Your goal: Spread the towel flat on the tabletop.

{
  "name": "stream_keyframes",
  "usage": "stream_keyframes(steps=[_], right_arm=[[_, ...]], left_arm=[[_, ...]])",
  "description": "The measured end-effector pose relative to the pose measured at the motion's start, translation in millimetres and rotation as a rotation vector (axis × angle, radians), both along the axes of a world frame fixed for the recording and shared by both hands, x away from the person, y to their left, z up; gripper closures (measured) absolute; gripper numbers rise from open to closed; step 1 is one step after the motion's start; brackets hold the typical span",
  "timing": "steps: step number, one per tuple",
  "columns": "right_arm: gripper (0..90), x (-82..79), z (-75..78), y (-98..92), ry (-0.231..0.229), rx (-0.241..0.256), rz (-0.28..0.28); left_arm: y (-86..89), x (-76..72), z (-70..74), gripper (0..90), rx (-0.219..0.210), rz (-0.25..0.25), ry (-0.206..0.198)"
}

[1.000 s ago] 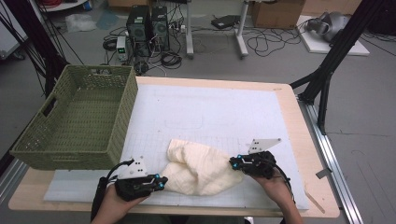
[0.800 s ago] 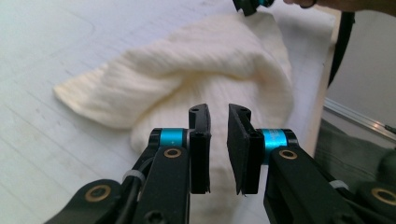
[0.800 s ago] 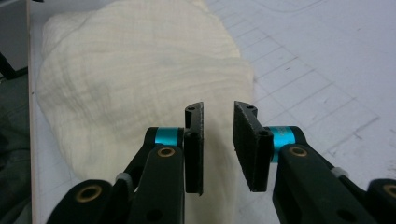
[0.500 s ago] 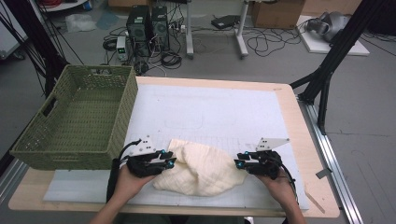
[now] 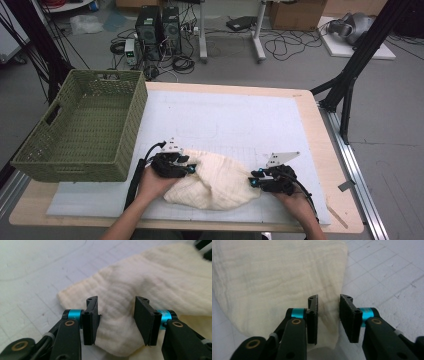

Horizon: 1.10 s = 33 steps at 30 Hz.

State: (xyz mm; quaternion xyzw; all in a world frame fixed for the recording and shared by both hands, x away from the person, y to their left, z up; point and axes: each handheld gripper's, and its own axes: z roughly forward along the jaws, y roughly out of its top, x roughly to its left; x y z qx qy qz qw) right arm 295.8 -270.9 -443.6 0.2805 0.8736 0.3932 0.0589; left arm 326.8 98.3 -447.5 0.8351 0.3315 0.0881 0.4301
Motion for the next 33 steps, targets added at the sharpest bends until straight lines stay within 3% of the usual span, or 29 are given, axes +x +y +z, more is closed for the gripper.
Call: stream_keyframes(steps=[2, 4, 6, 9, 12, 15, 20, 24, 25, 27, 29, 33], right_arm=[[75.3, 1.1, 0.0, 0.3, 0.008, 0.003, 0.004], [82.5, 3.1, 0.1, 1.2, 0.016, 0.007, 0.013], [85.4, 4.3, 1.3, 4.1, 0.006, 0.000, 0.021], [86.2, 8.2, 4.9, 8.1, 0.005, 0.010, 0.030], [86.4, 14.8, 11.6, 10.9, -0.013, 0.037, 0.031], [86.4, 24.1, 16.8, 10.6, -0.028, 0.056, 0.012], [86.6, 46.2, 33.1, 11.0, -0.053, 0.086, -0.026], [86.6, 67.3, 53.5, 14.8, -0.091, 0.095, -0.059], [85.9, 73.8, 59.1, 15.7, -0.106, 0.097, -0.073], [76.5, 85.7, 69.4, 18.2, -0.150, 0.097, -0.128], [70.7, 96.5, 75.2, 18.9, -0.153, 0.097, -0.166], [68.6, 98.5, 74.3, 18.8, -0.119, 0.114, -0.152]], left_arm=[[0.7, 0.2, 0.2, 60.9, 0.004, 0.009, 0.006], [0.8, -1.7, 0.3, 73.6, 0.037, 0.008, -0.026], [2.4, -1.9, -0.1, 85.7, 0.036, 0.007, -0.030], [3.8, -2.4, 1.3, 88.0, 0.046, 0.002, -0.030], [8.9, -4.4, 5.7, 88.4, 0.021, 0.024, -0.041], [19.6, -3.1, 13.8, 88.4, -0.058, 0.062, -0.031], [29.6, 3.9, 29.8, 88.6, -0.083, 0.159, -0.109], [34.0, 20.2, 44.3, 88.6, -0.139, 0.276, -0.184], [34.0, 26.4, 48.5, 88.3, -0.154, 0.305, -0.221], [32.9, 34.7, 52.5, 81.1, -0.151, 0.346, -0.245], [34.2, 40.9, 53.6, 68.0, -0.174, 0.351, -0.211], [35.0, 37.3, 49.9, 66.0, -0.106, 0.287, -0.187]])
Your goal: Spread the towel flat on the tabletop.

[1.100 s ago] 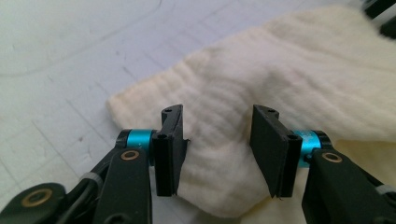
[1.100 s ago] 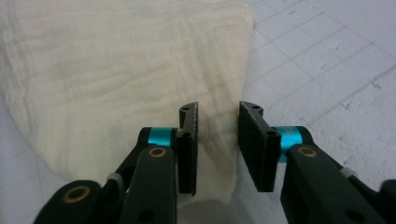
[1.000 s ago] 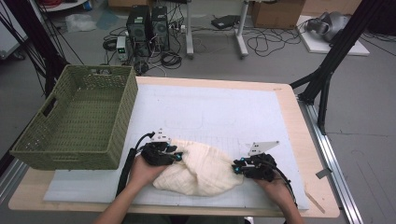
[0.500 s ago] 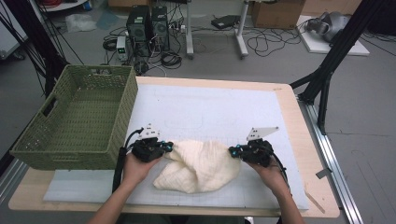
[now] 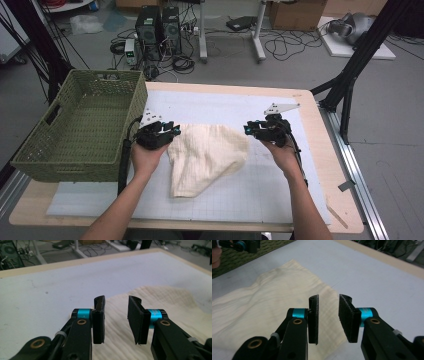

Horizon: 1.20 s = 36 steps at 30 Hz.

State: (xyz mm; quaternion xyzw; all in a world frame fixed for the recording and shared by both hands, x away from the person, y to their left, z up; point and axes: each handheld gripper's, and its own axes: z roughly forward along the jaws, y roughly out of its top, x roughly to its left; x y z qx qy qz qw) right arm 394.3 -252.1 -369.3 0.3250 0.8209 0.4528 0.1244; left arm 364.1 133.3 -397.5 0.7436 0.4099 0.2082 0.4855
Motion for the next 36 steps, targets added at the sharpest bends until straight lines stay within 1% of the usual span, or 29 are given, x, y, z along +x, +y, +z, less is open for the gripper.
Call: stream_keyframes(steps=[1, 2, 3, 4, 7, 8, 9, 10, 13, 15, 17, 20, 22, 25, 26, 27, 29, 30, 32, 33, 34, 36], right_arm=[[68.5, -3.6, -1.8, 2.0, 0.005, -0.008, 0.014], [68.3, -8.0, -3.6, 3.8, 0.000, -0.024, 0.022], [67.4, -11.6, -5.6, 5.2, -0.005, -0.034, 0.034], [67.0, -14.0, -6.5, 5.8, 0.002, -0.033, 0.038], [65.3, -29.8, -11.7, 6.5, -0.002, -0.033, 0.066], [64.1, -32.2, -11.8, 6.8, 0.013, -0.034, 0.074], [64.3, -36.0, -11.7, 7.2, 0.010, -0.035, 0.084], [64.5, -42.9, -11.4, 7.8, -0.016, -0.030, 0.091], [64.0, -55.8, -13.9, 8.2, -0.018, -0.018, 0.113], [63.8, -62.8, -16.8, 8.9, -0.022, -0.028, 0.118], [63.7, -69.4, -21.2, 8.8, -0.027, -0.019, 0.123], [63.7, -78.9, -31.7, 9.9, -0.014, -0.011, 0.128], [63.5, -82.1, -38.6, 10.8, -0.004, -0.021, 0.132], [63.1, -86.1, -49.3, 10.9, 0.025, -0.025, 0.125], [63.1, -86.3, -52.4, 10.7, 0.026, -0.024, 0.125], [63.1, -86.5, -54.9, 11.0, 0.039, -0.024, 0.125], [63.0, -84.7, -59.7, 13.5, 0.051, -0.042, 0.130], [62.9, -83.8, -61.6, 15.7, 0.063, -0.049, 0.133], [62.7, -81.7, -65.2, 20.4, 0.076, -0.069, 0.136], [62.7, -80.7, -66.6, 22.3, 0.079, -0.074, 0.140], [62.7, -79.9, -67.7, 24.1, 0.083, -0.080, 0.142], [62.7, -78.4, -69.8, 29.3, 0.088, -0.097, 0.142]], left_arm=[[0.4, -2.1, -1.1, 65.0, 0.009, -0.010, 0.002], [1.1, -5.3, -2.9, 64.8, -0.011, -0.019, -0.007], [1.7, -6.8, -3.6, 65.0, -0.014, -0.026, -0.010], [1.9, -10.5, -5.5, 65.0, -0.015, -0.039, -0.012], [3.0, -19.9, -10.1, 64.6, -0.013, -0.072, -0.009], [3.2, -23.4, -11.6, 64.6, -0.015, -0.082, -0.013], [3.5, -27.4, -13.1, 64.6, -0.015, -0.100, -0.009], [3.9, -30.5, -14.1, 64.4, -0.013, -0.112, -0.005], [4.7, -41.5, -16.8, 62.6, -0.012, -0.143, -0.009], [5.1, -48.4, -19.5, 61.7, -0.007, -0.161, -0.001], [5.3, -58.5, -23.8, 58.8, -0.006, -0.182, 0.004], [6.4, -70.1, -28.6, 56.8, 0.010, -0.212, 0.007], [6.5, -75.6, -30.7, 55.5, 0.014, -0.227, 0.012], [5.8, -83.1, -33.2, 55.0, 0.033, -0.259, 0.029], [4.9, -83.9, -34.2, 55.2, 0.050, -0.264, 0.042], [3.6, -83.5, -35.7, 55.7, 0.069, -0.268, 0.063], [1.7, -82.2, -39.7, 57.1, 0.108, -0.277, 0.078], [1.1, -81.2, -41.7, 59.2, 0.115, -0.278, 0.087], [-1.2, -78.8, -47.2, 63.7, 0.130, -0.284, 0.116], [-2.5, -78.0, -49.4, 66.9, 0.139, -0.294, 0.123], [-4.2, -78.6, -51.6, 68.6, 0.151, -0.294, 0.106], [-5.3, -78.3, -51.6, 76.4, 0.161, -0.280, 0.101]])
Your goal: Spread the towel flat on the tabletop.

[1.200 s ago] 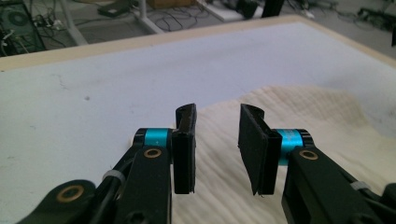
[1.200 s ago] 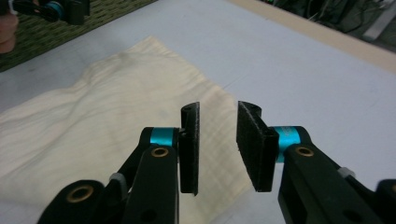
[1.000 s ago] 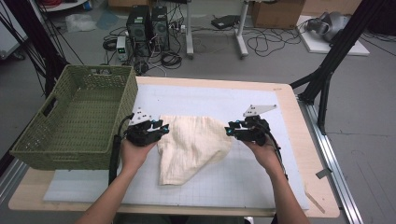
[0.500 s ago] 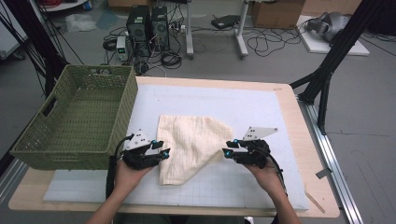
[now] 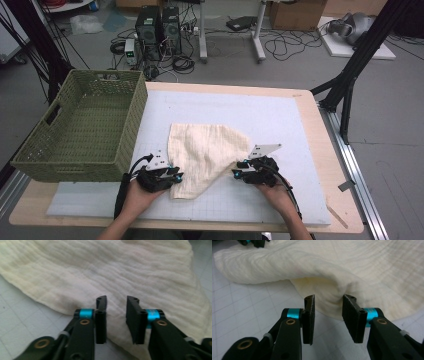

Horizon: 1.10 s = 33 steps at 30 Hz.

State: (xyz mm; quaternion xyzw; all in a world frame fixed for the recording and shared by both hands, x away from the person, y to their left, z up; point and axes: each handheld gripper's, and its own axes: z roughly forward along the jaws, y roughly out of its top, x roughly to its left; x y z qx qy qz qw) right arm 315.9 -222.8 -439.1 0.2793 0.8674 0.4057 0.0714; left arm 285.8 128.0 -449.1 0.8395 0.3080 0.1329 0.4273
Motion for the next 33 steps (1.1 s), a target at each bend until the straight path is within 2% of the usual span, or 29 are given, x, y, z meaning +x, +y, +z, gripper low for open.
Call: stream_keyframes(steps=[3, 5, 10, 12, 18, 23, 24, 29, 33], right_arm=[[62.6, 3.3, -3.5, 5.0, 0.007, -0.018, 0.000], [65.0, 4.6, -4.6, 6.7, 0.005, -0.021, -0.009], [80.2, 4.6, -5.4, 8.4, -0.029, -0.044, -0.026], [84.8, 5.3, -4.7, 6.8, -0.018, -0.039, -0.023], [85.7, 2.1, 6.5, -4.0, -0.029, -0.019, 0.007], [85.8, 0.5, 23.6, -21.0, -0.039, 0.004, 0.017], [85.8, 0.1, 26.6, -23.1, -0.035, -0.001, 0.020], [85.8, 3.3, 38.3, -30.6, -0.042, -0.021, 0.034], [85.4, 12.9, 36.1, -31.5, -0.031, -0.036, 0.002]], left_arm=[[0.7, 2.0, -0.3, 84.9, 0.006, 0.006, -0.004], [0.1, 2.8, -0.6, 87.4, 0.006, 0.003, -0.005], [-3.5, 2.9, 0.7, 89.2, 0.030, 0.000, -0.016], [-3.0, 1.4, 3.0, 89.4, 0.021, 0.010, -0.021], [5.2, 0.3, 16.5, 89.5, -0.005, 0.056, -0.066], [9.3, 4.9, 20.4, 89.7, -0.021, 0.102, -0.080], [9.2, 6.4, 20.8, 89.6, -0.033, 0.115, -0.078], [3.5, 15.1, 20.3, 89.7, -0.031, 0.153, -0.084], [-2.1, 27.3, 17.8, 89.6, -0.021, 0.183, -0.088]])
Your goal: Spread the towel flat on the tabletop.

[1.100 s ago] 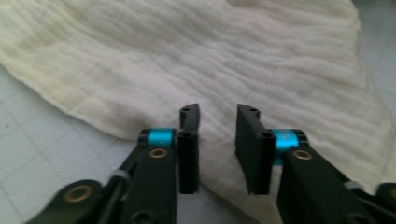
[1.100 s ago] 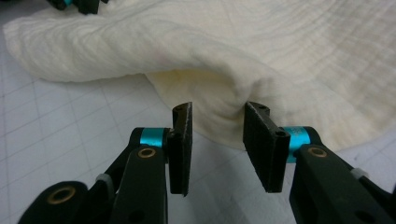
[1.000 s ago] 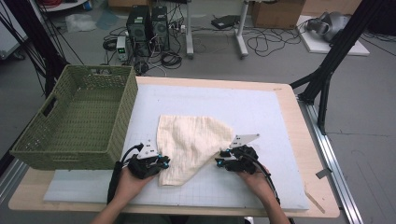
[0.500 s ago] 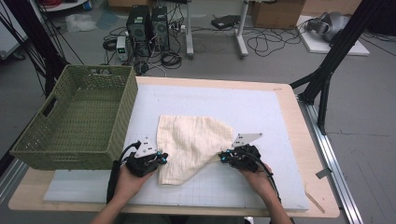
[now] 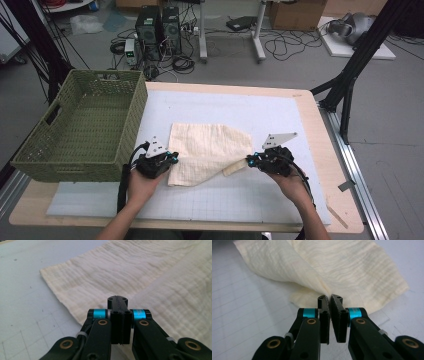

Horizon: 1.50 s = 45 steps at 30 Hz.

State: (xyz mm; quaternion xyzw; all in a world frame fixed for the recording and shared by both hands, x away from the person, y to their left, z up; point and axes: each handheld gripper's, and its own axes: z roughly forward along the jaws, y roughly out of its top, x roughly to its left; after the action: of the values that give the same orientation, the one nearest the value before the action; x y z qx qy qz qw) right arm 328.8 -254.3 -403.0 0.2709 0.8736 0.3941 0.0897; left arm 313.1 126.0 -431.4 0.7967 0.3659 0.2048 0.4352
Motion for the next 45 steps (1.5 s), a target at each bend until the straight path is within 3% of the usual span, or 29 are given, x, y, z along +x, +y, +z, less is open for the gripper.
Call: stream_keyframes(steps=[2, 4, 7, 9, 14, 18, 21, 25, 29, 32, 36, 39, 45], right_arm=[[84.3, 5.9, -8.0, 3.5, 0.021, -0.035, -0.014], [82.0, 9.0, -13.6, 5.4, 0.023, -0.039, -0.023], [77.3, 8.8, -14.2, 3.7, 0.025, -0.018, -0.036], [74.5, 6.0, -10.2, -0.9, 0.011, 0.000, -0.043], [69.6, -8.1, 0.1, -9.8, -0.038, 0.050, -0.067], [68.5, -20.5, 1.2, -10.2, -0.054, 0.075, -0.044], [66.9, -27.7, -3.9, -4.5, -0.057, 0.066, -0.022], [65.7, -34.6, -12.8, 7.6, -0.032, 0.083, 0.007], [64.5, -36.4, -19.0, 19.6, -0.027, 0.067, 0.032], [63.9, -36.1, -21.4, 22.9, -0.016, 0.068, 0.036], [63.5, -36.4, -23.2, 25.9, -0.014, 0.062, 0.037], [63.4, -36.6, -23.5, 28.0, -0.020, 0.055, 0.038], [63.8, -35.3, -25.4, 34.2, -0.020, 0.053, 0.033]], left_arm=[[-1.5, 6.0, -3.5, 89.6, 0.011, 0.008, 0.008], [-0.7, 7.2, -4.9, 89.2, 0.016, 0.005, 0.008], [2.6, 4.2, -1.6, 86.7, 0.011, 0.003, -0.015], [6.2, 2.0, 2.5, 79.9, -0.018, 0.001, -0.021], [15.3, -5.4, 11.3, 72.6, -0.068, -0.015, -0.023], [18.7, -17.0, 14.6, 67.7, -0.092, -0.066, -0.029], [19.2, -25.6, 15.0, 61.3, -0.111, -0.107, -0.020], [16.7, -32.7, 11.8, 56.7, -0.104, -0.162, -0.001], [13.7, -33.6, 2.5, 52.7, -0.087, -0.194, 0.036], [11.6, -29.7, -4.7, 60.5, -0.055, -0.207, 0.072], [5.3, -21.9, -10.2, 83.6, -0.010, -0.230, 0.096], [1.5, -16.9, -12.2, 86.9, 0.002, -0.228, 0.099], [1.2, -4.3, -10.3, 87.4, -0.008, -0.150, 0.081]])
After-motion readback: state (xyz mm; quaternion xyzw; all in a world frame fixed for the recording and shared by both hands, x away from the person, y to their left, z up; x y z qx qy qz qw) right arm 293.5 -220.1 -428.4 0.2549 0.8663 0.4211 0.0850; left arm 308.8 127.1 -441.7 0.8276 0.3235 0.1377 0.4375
